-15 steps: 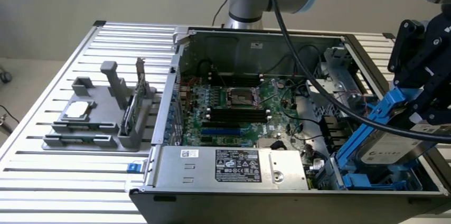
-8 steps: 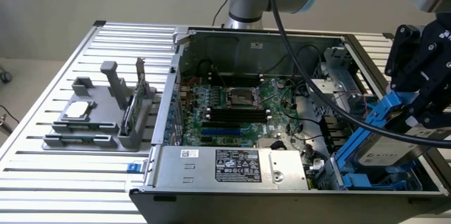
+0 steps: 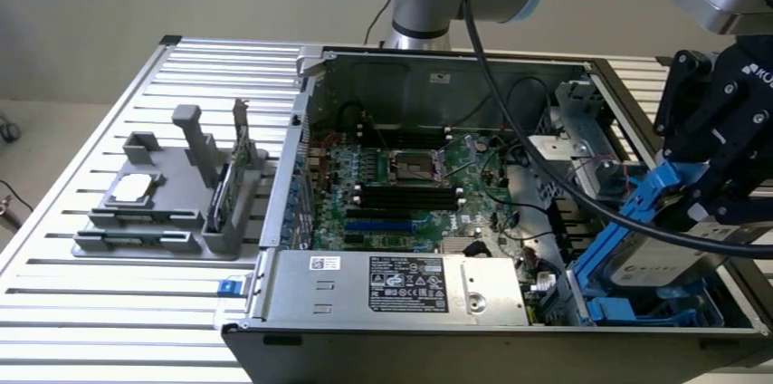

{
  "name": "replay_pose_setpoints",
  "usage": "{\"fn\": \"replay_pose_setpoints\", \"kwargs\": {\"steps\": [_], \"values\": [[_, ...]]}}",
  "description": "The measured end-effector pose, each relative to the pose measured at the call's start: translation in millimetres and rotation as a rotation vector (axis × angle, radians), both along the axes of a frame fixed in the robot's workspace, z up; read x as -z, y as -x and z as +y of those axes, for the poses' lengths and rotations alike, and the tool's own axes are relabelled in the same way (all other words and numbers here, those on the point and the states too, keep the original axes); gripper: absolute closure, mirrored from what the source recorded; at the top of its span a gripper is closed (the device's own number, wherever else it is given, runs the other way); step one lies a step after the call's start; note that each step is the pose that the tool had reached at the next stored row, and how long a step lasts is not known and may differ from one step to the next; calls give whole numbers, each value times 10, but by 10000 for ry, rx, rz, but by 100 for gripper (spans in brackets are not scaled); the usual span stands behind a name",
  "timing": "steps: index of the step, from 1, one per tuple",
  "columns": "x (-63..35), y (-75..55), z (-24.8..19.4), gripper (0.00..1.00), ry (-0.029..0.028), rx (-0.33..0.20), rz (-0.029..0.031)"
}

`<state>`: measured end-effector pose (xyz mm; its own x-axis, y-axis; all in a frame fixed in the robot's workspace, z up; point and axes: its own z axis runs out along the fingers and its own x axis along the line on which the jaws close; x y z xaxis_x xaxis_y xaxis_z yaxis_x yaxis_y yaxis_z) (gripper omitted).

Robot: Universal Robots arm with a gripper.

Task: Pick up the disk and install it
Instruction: 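Insert the disk into the insertion slot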

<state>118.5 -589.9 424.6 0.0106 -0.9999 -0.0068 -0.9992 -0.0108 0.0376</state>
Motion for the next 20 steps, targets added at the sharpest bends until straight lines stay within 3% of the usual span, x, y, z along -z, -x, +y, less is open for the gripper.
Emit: {"fn": "replay_pose_setpoints", "kwargs": {"steps": [20], "values": [[248,1,20,67,-2,10,-28]]}}
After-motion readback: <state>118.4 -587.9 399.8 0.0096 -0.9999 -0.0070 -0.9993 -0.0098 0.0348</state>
